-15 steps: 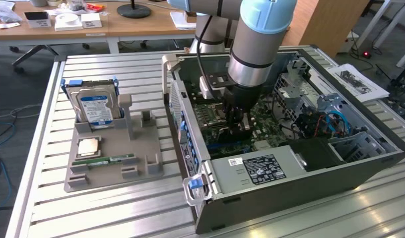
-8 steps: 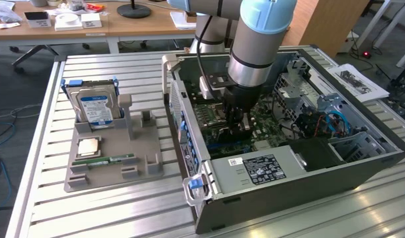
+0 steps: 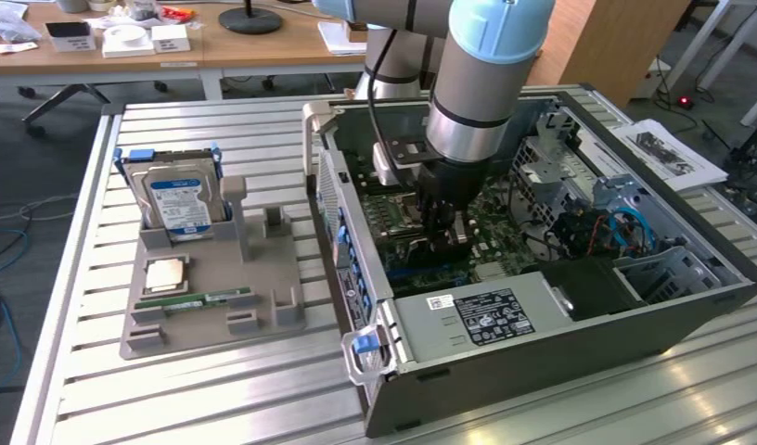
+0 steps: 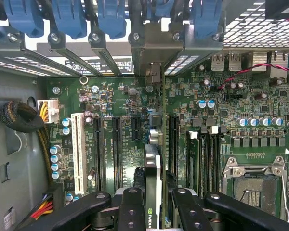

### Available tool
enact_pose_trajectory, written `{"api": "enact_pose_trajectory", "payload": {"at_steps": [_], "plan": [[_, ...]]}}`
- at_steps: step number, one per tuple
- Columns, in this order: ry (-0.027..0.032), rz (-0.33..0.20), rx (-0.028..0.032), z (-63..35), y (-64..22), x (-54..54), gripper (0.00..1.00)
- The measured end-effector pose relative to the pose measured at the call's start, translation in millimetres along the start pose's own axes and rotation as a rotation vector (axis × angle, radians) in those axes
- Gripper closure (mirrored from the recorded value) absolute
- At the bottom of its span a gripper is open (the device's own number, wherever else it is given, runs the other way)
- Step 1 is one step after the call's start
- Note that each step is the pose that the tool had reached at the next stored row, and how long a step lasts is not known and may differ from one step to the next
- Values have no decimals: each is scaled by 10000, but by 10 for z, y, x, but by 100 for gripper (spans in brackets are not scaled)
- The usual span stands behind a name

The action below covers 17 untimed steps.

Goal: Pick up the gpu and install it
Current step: 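Insert the gpu into the slot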

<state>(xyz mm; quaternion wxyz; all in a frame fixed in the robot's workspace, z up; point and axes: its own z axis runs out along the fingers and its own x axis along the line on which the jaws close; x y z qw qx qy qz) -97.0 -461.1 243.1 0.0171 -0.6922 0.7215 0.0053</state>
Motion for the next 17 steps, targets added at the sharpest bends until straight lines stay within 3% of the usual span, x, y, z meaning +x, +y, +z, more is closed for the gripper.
{"api": "enact_pose_trajectory", "payload": {"at_steps": [7, 8, 14, 17], "plan": [[-4, 1, 0, 1, 0, -1, 73], [-32, 4, 8, 11, 1, -3, 73], [-1, 1, 1, 1, 0, 0, 48], [-1, 0, 1, 1, 0, 0, 48]]}}
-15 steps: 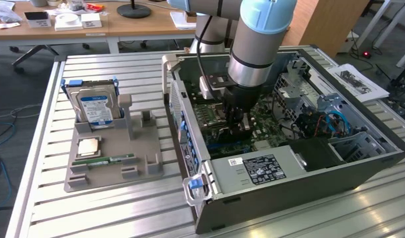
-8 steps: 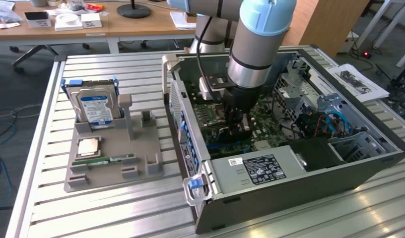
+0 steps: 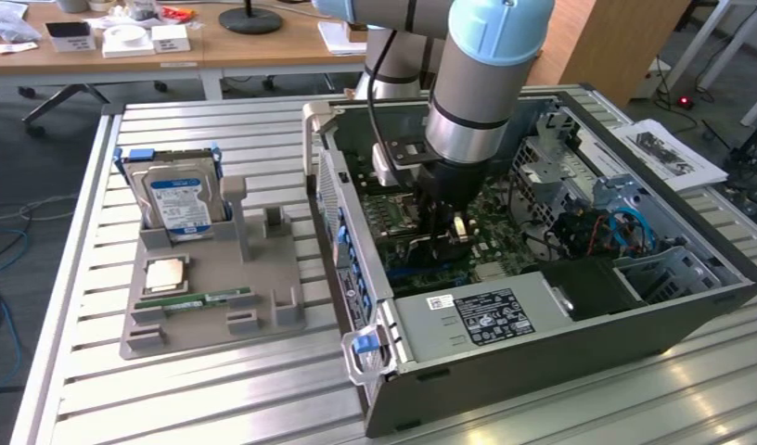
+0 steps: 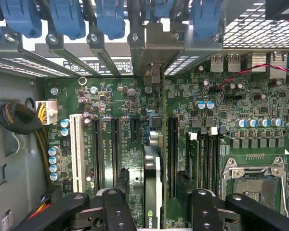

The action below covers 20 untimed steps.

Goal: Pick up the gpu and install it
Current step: 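Insert the gpu into the slot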

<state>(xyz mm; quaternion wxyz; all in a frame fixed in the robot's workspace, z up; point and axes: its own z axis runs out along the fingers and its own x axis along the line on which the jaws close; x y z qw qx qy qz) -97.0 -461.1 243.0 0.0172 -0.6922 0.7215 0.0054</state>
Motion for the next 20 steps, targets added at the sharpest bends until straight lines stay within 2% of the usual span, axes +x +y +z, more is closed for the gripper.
{"api": "enact_pose_trajectory", "payload": {"at_steps": [5, 13, 20], "plan": [[-2, 0, -1, -16, 0, 0, 48], [-6, 1, -1, -126, -2, -4, 48], [-7, 0, 1, -130, -2, -4, 48]]}}
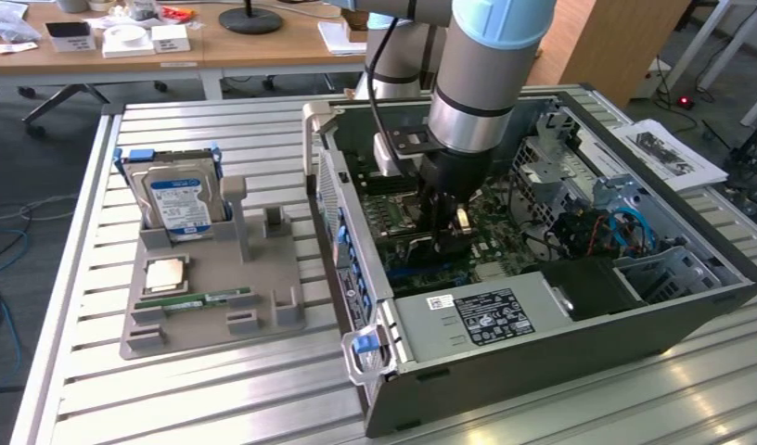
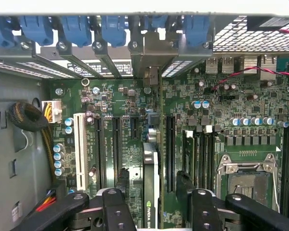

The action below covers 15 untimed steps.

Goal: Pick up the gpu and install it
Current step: 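Insert the gpu into the slot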

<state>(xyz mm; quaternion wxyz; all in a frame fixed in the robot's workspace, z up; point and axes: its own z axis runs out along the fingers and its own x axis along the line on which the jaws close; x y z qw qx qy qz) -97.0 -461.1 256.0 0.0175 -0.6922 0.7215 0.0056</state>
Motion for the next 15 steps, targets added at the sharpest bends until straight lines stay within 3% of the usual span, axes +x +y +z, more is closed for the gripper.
{"api": "enact_pose_trajectory", "payload": {"at_steps": [15], "plan": [[0, 0, 0, 0, 0, 9, 50]]}}
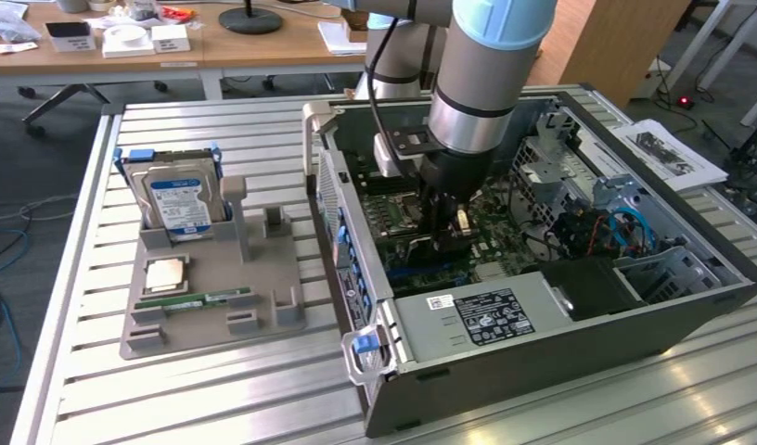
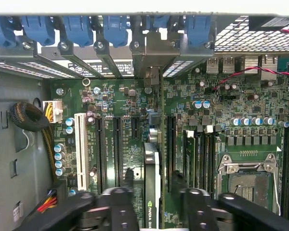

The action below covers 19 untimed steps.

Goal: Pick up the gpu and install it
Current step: 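Insert the gpu into the slot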

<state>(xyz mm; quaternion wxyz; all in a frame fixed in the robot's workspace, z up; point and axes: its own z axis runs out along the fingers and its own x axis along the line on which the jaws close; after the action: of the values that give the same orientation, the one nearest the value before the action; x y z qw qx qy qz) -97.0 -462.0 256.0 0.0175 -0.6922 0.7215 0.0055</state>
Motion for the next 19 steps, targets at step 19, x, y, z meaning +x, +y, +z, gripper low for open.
{"api": "enact_pose_trajectory", "payload": {"at_steps": [19], "plan": [[1, -1, 0, 0, 0, 0, 63]]}}
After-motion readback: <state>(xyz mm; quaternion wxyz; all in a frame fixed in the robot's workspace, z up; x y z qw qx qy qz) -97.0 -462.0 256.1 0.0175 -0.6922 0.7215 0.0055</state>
